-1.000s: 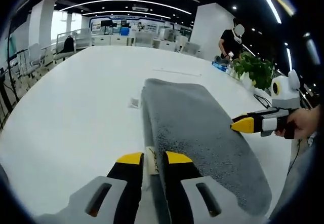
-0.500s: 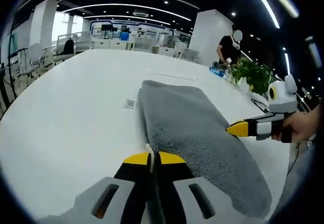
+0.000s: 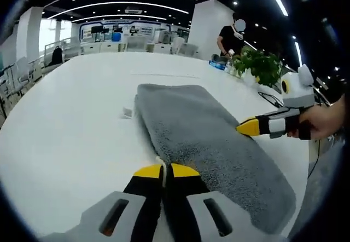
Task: Fold the towel on the table until its edges align and the towel forms a compact rectangular stack.
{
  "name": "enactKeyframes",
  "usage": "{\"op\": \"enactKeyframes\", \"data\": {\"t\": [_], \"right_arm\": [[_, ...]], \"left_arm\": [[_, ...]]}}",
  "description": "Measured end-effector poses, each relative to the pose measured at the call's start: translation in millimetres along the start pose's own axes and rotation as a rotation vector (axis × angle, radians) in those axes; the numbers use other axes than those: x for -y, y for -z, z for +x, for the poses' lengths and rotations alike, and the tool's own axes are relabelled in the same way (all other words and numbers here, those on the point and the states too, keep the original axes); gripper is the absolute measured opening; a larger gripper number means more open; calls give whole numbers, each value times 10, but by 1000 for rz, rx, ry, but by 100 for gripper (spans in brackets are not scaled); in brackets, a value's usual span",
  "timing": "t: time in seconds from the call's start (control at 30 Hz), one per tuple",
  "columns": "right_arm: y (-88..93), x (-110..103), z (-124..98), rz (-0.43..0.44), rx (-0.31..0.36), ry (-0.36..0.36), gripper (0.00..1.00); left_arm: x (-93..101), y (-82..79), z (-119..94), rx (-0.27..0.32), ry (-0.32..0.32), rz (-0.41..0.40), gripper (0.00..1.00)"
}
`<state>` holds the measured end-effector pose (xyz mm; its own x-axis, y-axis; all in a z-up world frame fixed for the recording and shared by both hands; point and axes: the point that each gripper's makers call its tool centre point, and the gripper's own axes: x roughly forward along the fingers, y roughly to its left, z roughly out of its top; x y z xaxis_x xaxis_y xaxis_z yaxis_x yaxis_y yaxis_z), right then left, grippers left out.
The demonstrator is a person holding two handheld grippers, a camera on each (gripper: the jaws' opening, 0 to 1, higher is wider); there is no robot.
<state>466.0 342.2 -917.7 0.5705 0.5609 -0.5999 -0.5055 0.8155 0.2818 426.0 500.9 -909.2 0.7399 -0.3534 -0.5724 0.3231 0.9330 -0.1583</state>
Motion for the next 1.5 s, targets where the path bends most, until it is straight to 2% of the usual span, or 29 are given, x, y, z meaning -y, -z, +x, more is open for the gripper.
{"op": "enactKeyframes", "data": {"t": [0.23, 0.33, 0.5, 0.63, 0.7, 0.73, 0.8, 0.9, 1.07, 1.5], "right_arm": [[88, 340, -311, -44, 29, 69, 6], [133, 463, -434, -24, 40, 89, 6], [210, 661, -643, -59, 52, 144, 6], [256, 775, -767, -8, 78, 179, 6], [265, 826, -817, -57, 74, 201, 6], [269, 838, -836, -88, 69, 208, 6], [285, 829, -861, -67, 71, 208, 5], [292, 824, -880, -46, 80, 208, 5], [288, 834, -869, -31, 93, 210, 5], [332, 840, -948, -9, 135, 200, 6]], "left_arm": [[497, 19, 109, -8, 79, 46, 4], [699, 19, 163, -9, 110, 61, 4], [979, 34, 221, -5, 151, 95, 4], [1154, 53, 248, 2, 172, 115, 4], [1212, 55, 270, 4, 182, 118, 4], [1231, 53, 278, 6, 184, 120, 4], [1244, 43, 291, 8, 183, 127, 4], [1210, 45, 297, 10, 199, 98, 4], [1219, 47, 306, -1, 206, 124, 4], [1211, 52, 305, -18, 164, 114, 5]]}}
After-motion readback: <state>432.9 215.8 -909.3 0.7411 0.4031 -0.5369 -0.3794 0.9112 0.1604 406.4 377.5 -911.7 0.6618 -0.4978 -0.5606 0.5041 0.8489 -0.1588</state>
